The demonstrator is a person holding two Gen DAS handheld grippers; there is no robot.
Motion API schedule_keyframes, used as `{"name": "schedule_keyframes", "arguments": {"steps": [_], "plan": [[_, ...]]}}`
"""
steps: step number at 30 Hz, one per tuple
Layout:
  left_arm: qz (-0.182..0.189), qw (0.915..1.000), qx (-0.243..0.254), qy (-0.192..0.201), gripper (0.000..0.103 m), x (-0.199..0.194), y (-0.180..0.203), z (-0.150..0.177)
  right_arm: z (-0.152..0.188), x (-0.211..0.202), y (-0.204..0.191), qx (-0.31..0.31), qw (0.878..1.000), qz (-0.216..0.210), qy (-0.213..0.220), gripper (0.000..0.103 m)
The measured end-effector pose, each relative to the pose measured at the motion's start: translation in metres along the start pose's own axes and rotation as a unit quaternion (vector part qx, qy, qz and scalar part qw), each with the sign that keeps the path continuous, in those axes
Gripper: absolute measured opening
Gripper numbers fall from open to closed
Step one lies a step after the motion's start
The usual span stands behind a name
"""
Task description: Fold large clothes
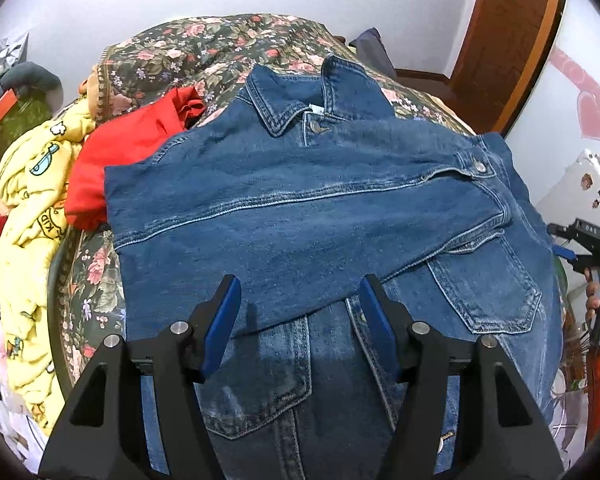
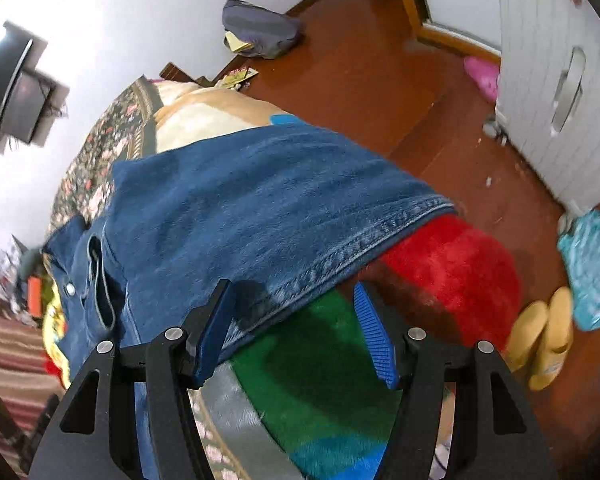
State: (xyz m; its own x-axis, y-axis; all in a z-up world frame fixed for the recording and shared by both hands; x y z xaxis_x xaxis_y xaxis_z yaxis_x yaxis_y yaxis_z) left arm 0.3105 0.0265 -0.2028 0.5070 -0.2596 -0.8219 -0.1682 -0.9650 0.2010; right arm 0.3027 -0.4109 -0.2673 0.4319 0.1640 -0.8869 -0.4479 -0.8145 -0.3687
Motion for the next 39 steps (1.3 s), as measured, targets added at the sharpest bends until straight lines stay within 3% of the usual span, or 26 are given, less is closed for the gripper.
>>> {"name": "schedule_keyframes", "arguments": {"steps": [6, 12, 15, 19, 23, 27, 35, 39], "plan": [[-0.005, 1.0, -0.008, -0.001, 0.061, 0.0, -0.004, 0.001, -0.014, 0.016, -0.006, 0.006, 1.0, 0.014, 0.009, 0.067], [0.0, 0.9997, -0.025, -0.001, 0.061, 0.0, -0.01, 0.006, -0.024, 0.025, 0.001, 0.045, 0.999, 0.006, 0.01, 0.068], [0.002, 0.9996, -0.027, 0.0, 0.061, -0.001, -0.01, 0.008, -0.028, 0.029, 0.001, 0.064, 0.998, 0.013, 0.016, 0.058], [-0.001, 0.9997, -0.025, 0.004, 0.061, -0.005, -0.013, 0.011, -0.032, 0.022, -0.008, 0.052, 0.997, 0.043, 0.037, 0.031], [0.001, 0.9994, -0.033, 0.007, 0.061, -0.008, -0.018, 0.014, -0.036, 0.007, -0.018, 0.036, 0.997, 0.048, 0.057, 0.017], [0.003, 0.9991, -0.041, 0.012, 0.061, -0.012, -0.024, 0.016, -0.041, -0.02, -0.038, 0.011, 0.995, 0.041, 0.094, 0.012], [0.009, 0.9986, -0.049, 0.019, 0.061, -0.019, -0.031, 0.022, -0.029, -0.094, -0.123, -0.106, 0.978, -0.035, 0.177, 0.008], [0.016, 0.9978, -0.058, 0.025, 0.061, -0.024, -0.035, 0.024, -0.002, -0.116, -0.17, -0.178, 0.962, -0.097, 0.181, 0.008]]}}
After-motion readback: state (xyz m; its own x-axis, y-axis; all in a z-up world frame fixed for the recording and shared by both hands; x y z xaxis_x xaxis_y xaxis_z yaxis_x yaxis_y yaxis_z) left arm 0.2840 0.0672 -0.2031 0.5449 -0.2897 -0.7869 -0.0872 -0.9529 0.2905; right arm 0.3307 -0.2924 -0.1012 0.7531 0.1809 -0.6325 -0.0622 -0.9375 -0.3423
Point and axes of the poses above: each gripper's, at about its wrist camera, not at the fingertips, and x roughly the way its jaws point, y to its right, z to its underside, the point moved 2 cm from there along x, roughly the way its jaws point, and after that the axes turned 11 degrees about z, right-handed, at the moved point
